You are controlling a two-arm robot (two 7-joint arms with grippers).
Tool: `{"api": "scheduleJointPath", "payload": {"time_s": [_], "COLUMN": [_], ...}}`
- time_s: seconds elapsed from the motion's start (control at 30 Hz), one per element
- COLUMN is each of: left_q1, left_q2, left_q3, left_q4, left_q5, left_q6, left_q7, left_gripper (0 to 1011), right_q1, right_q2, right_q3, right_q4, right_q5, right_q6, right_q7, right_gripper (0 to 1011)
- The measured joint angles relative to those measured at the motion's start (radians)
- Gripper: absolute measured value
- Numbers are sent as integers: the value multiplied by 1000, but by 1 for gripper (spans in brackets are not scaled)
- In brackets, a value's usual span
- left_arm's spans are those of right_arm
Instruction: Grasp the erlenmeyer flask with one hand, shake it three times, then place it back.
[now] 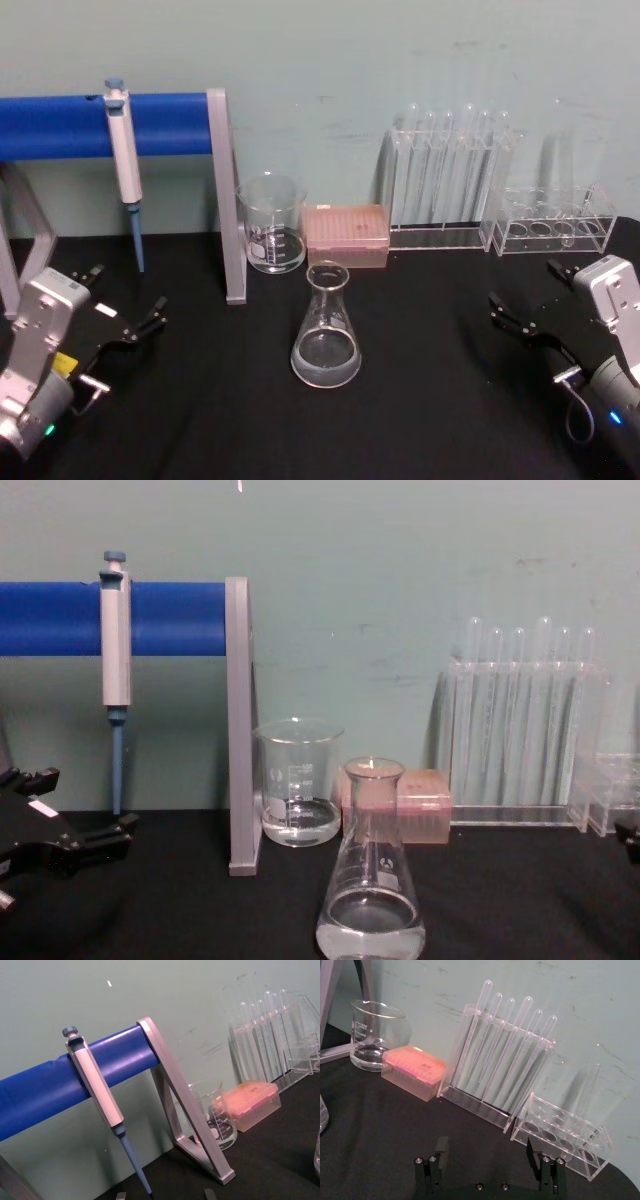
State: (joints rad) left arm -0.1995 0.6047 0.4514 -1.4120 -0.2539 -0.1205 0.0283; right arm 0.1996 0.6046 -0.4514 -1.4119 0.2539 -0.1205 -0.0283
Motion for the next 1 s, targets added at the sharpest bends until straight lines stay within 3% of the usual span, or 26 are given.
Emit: {"api": "scheduleJointPath", "payload": {"time_s": [1.0], "left_q1": [0], "left_q2": [0], "left_q3": [0], "left_q4": [0], "left_q5": [0], "left_q6": [0], "left_q7": [0], "left_gripper": [1001], "right_q1": [0], "right_q2": [0], "right_q3": [0], "right_q4": [0], "right_q5": [0], "right_q6": [0], "right_q7": [0], "right_gripper": [1000]}}
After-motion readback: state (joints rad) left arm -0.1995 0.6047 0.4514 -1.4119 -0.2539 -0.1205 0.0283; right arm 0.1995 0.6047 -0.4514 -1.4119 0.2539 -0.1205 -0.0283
